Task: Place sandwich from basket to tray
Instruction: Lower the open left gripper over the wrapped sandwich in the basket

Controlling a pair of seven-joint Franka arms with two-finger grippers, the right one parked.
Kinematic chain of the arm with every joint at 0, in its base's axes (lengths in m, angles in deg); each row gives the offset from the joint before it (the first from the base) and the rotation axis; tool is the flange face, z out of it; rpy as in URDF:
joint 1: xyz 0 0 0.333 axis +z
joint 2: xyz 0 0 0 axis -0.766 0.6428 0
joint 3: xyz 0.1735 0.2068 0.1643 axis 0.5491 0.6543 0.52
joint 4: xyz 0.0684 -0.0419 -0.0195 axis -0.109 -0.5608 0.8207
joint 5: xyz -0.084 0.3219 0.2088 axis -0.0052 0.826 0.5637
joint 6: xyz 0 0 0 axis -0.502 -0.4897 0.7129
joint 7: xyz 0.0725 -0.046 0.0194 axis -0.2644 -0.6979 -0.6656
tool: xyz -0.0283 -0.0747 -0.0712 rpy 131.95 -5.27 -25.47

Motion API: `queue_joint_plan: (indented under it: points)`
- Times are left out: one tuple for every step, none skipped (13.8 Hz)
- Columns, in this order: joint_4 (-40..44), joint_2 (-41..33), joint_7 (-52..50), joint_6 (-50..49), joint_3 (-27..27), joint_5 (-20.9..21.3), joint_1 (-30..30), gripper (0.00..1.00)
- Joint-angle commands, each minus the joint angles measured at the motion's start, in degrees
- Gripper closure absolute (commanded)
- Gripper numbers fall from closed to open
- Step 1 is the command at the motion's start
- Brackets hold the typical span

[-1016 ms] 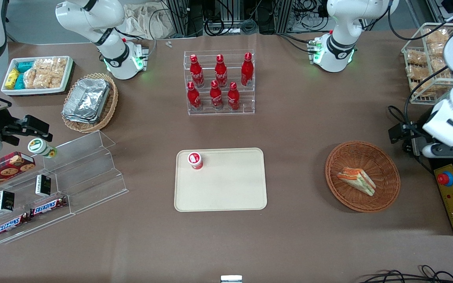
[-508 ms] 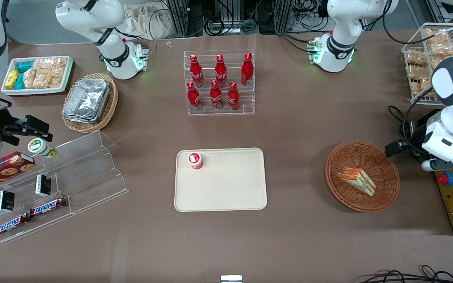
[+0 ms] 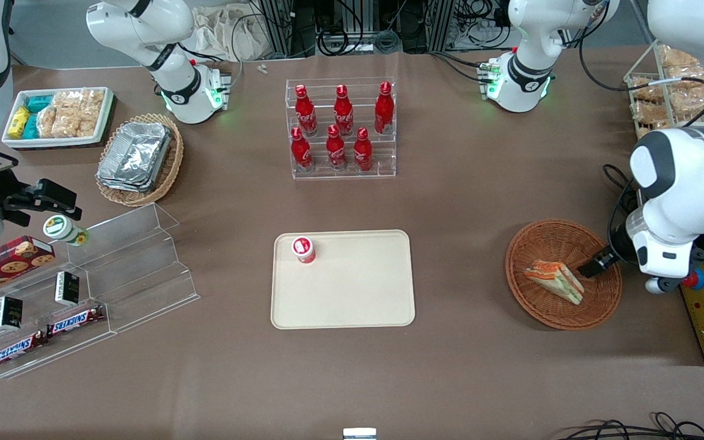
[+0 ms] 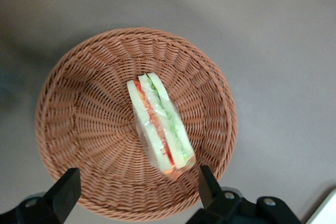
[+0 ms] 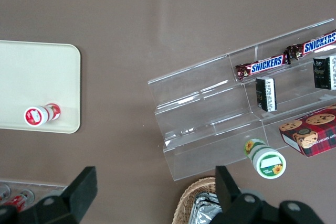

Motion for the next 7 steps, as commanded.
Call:
queue_joint_plan:
  points:
    - [0.1, 3.2, -11.9, 4.4, -0.3, 2.1, -1.3, 0.00]
    - [0.1, 4.4, -15.1, 5.5, -0.3, 2.3, -1.9, 0.01]
    - [0.0, 5.2, -17.6, 6.3, -0.4, 3.9, -2.0, 0.01]
    - [0.1, 6.2, -19.7, 6.7, -0.5, 5.5, -2.0, 0.01]
    - [-0.1, 7.2, -21.5, 6.9, -0.7, 6.6, -2.0, 0.01]
    - [-0.5, 7.9, -22.3, 8.4, -0.7, 7.2, -1.9, 0.01]
    - [-0.6, 8.7, -23.0, 9.3, -0.7, 7.3, -1.9, 0.01]
